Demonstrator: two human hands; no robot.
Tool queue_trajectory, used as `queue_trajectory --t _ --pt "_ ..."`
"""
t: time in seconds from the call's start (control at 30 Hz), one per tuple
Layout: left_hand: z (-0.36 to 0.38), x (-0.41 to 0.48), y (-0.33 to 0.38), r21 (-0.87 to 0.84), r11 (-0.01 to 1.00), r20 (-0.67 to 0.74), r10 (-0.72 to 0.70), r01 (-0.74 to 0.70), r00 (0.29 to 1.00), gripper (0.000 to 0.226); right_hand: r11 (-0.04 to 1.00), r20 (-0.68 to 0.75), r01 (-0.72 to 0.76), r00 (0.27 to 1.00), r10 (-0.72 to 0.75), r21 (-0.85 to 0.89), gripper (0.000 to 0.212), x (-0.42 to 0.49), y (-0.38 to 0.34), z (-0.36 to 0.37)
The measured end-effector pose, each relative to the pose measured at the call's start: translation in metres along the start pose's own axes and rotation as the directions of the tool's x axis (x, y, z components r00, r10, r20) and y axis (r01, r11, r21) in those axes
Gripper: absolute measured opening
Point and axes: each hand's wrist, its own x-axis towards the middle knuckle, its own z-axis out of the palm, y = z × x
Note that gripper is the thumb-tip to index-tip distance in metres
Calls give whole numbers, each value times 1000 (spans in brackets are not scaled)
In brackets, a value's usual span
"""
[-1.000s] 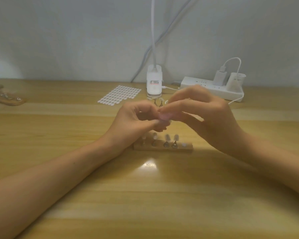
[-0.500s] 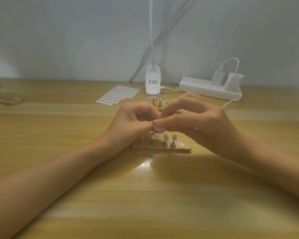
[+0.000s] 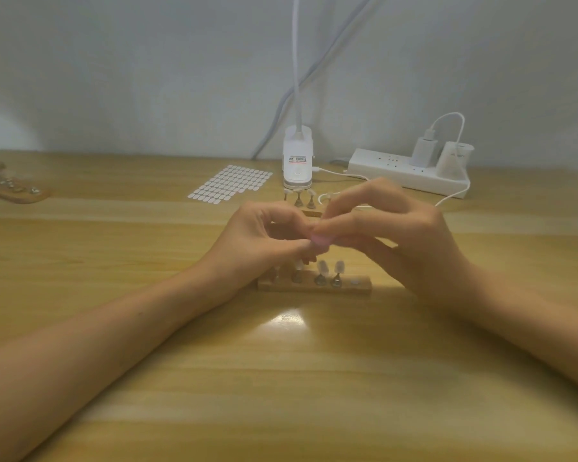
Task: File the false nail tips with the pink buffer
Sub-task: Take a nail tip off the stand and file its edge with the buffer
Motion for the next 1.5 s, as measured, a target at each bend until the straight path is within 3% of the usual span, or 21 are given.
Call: queue_trajectory --t 0.13,0.23,0.4,0.53,0.7,0.77,0.87,0.93,1.07,1.17,1.23,1.33,1.37,1.43,1.5 --pt "-1 2 1 -32 999 -20 -10 9 1000 35 999 4 39 999 -39 24 15 2 2 -2" --pt "0 1 1 -43 999 -23 -8 7 1000 29 998 -33 -28 999 30 51 15 3 3 -3" --pt "0 1 3 -65 997 13 -30 31 999 27 998 -7 59 998 -59 35 13 2 -5 3" --pt "-1 1 0 -48 999 -4 -19 18 1000 29 997 -52 -42 998 45 65 14 2 -1 -3" --pt "-2 0 0 -78 997 16 -8 9 1000 24 995 -24 73 997 -72 67 13 -1 -12 7" --pt "-2 1 -1 -81 997 -12 -9 8 1000 19 996 -86 15 996 -8 83 21 4 -6 -3" --pt "-1 1 0 -97 995 -34 11 -14 999 9 977 -213 -184 955 204 108 27 8 5 -13" --pt "-1 -1 1 -100 994 -39 40 -43 998 6 891 -174 -355 895 412 284 20 8 8 -13" --pt "-1 -1 0 -66 995 -56 75 -78 996 10 564 146 -634 723 676 529 14 8 6 -9" --pt "-1 0 0 -54 994 -71 93 -97 993 23 252 344 -707 584 736 661 35 12 3 -9" --pt "-1 0 0 -50 993 -72 108 -111 992 28 190 420 -720 575 702 668 38 16 0 -10" --pt "-1 0 -2 -41 992 -89 117 -121 989 35 303 442 -760 601 666 576 33 19 -4 -12" --pt "-1 0 -2 -51 992 -97 114 -119 989 38 386 426 -755 631 648 530 29 19 -6 -11" --pt "-1 -1 -1 -63 990 -87 124 -130 988 45 688 328 -610 792 515 393 19 17 -14 -11" --pt "-1 -1 -1 -45 988 -68 144 -147 987 52 864 248 -440 890 382 247 20 14 -17 -11"
